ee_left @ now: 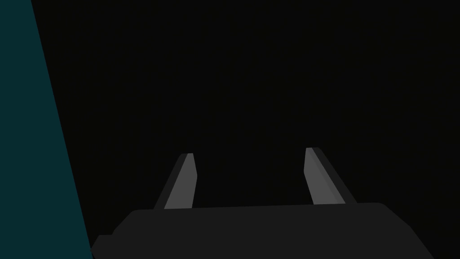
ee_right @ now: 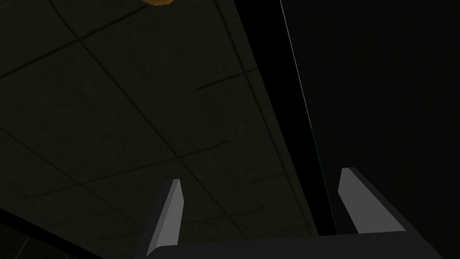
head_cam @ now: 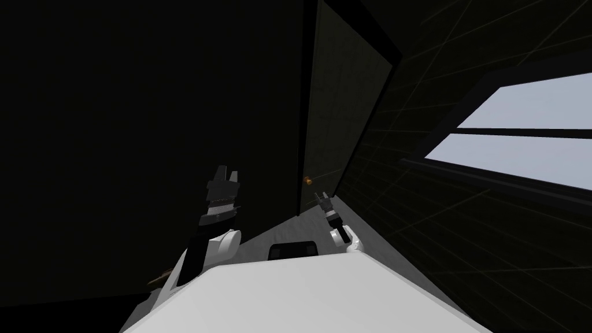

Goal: Pull the door open

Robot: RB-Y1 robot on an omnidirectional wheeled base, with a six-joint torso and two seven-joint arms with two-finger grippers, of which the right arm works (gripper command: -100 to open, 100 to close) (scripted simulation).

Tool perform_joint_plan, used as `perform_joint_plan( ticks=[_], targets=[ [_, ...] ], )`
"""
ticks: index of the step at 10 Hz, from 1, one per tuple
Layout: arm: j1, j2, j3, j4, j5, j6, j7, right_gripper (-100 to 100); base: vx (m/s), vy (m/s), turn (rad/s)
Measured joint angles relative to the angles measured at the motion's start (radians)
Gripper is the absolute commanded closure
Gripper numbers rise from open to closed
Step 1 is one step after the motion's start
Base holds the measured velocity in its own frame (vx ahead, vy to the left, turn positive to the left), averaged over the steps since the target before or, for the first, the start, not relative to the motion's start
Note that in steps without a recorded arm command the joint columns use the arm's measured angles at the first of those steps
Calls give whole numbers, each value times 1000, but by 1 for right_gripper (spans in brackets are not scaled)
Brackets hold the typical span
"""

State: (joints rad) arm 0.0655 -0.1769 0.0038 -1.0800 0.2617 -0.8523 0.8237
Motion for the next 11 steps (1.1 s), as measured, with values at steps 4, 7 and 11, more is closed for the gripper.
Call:
perform_joint_plan(
  ticks=[4,7,11],
  targets=[
    [-46,-15,-4,118,35,-30,65,-100,68,-29,25],
    [-72,-26,-6,198,60,-52,111,-100,54,-24,15],
    [-113,-44,-9,314,101,-80,180,-100,71,-31,20]
  ],
)
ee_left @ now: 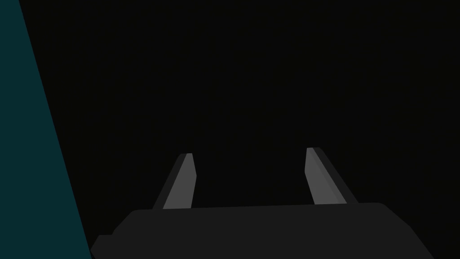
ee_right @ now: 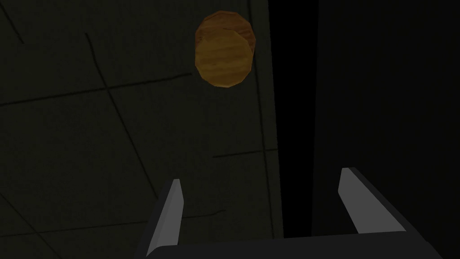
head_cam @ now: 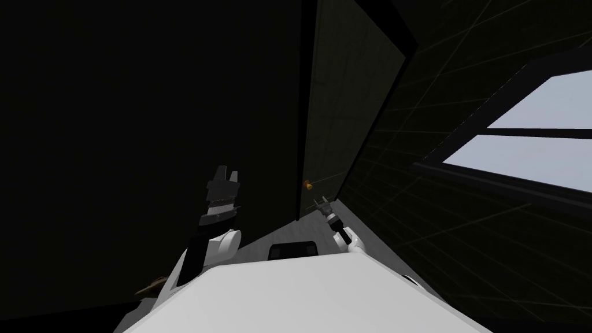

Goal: Pull the door open

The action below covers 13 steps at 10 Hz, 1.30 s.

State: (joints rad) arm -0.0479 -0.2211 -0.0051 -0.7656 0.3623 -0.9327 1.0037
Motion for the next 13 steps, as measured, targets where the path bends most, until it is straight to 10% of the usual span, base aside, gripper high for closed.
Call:
perform_joint_plan(
  ticks=[8,13],
  targets=[
    [-59,-19,-12,171,31,-61,81,-100,56,15,29],
    [-20,-49,-25,145,11,-76,67,-100,177,140,81]
  ],
)
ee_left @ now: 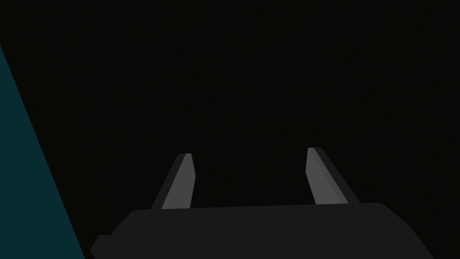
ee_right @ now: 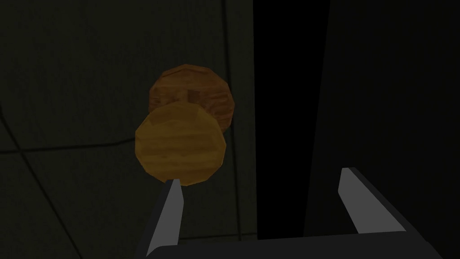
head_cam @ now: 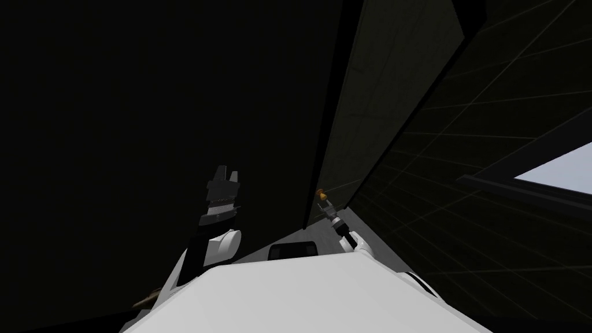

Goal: Pull the door open

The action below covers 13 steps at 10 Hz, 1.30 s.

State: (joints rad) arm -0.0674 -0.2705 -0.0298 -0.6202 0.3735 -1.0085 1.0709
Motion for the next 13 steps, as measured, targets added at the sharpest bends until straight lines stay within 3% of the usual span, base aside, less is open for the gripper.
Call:
perform_joint_plan(
  ticks=[4,5,10,11,13],
  targets=[
    [6,-25,-14,46,-20,-43,-2,-100,99,-29,41],
    [6,-25,-14,48,-20,-45,-1,100,-69,-12,19],
    [6,-25,-14,46,-20,-43,-2,100,-9,3,-5],
    [6,-25,-14,46,-20,-43,-2,-100,-159,16,-2],
    [13,-36,-12,44,-18,-50,-9,-100,-193,-11,-59]
  ],
)
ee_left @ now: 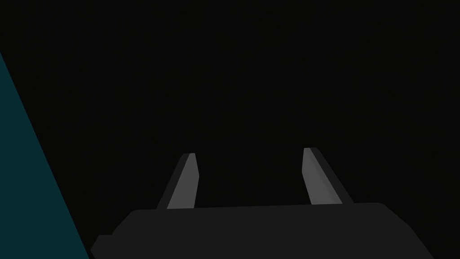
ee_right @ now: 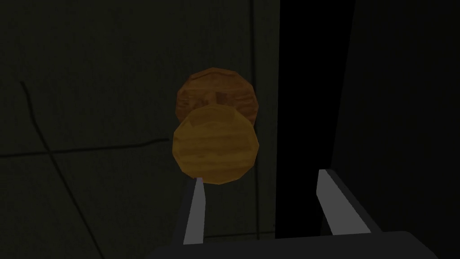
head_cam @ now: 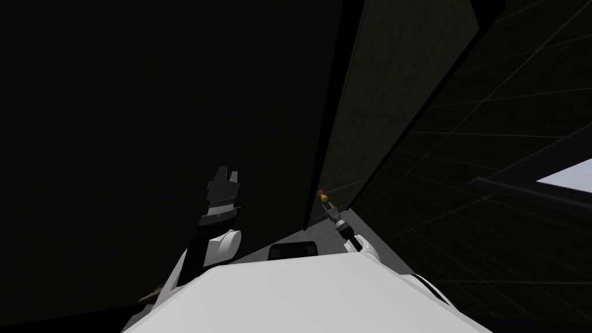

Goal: Pull the door open

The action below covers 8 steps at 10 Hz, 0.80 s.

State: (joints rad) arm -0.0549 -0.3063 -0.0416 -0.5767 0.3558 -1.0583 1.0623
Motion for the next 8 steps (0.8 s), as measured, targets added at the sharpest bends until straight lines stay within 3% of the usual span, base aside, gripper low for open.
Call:
perform_joint_plan(
  ticks=[4,5,6,7,8],
  targets=[
    [11,-19,4,-3,4,-13,-11,-100,-162,-85,-36],
    [11,-19,4,-3,4,-14,-11,-100,61,18,228],
    [36,-21,-5,-40,0,1,-15,-100,89,15,132],
    [33,-21,-12,-27,-4,0,-13,-100,51,11,-18],
    [23,-22,-16,-7,-7,-11,-9,-100,96,37,206]
  ],
)
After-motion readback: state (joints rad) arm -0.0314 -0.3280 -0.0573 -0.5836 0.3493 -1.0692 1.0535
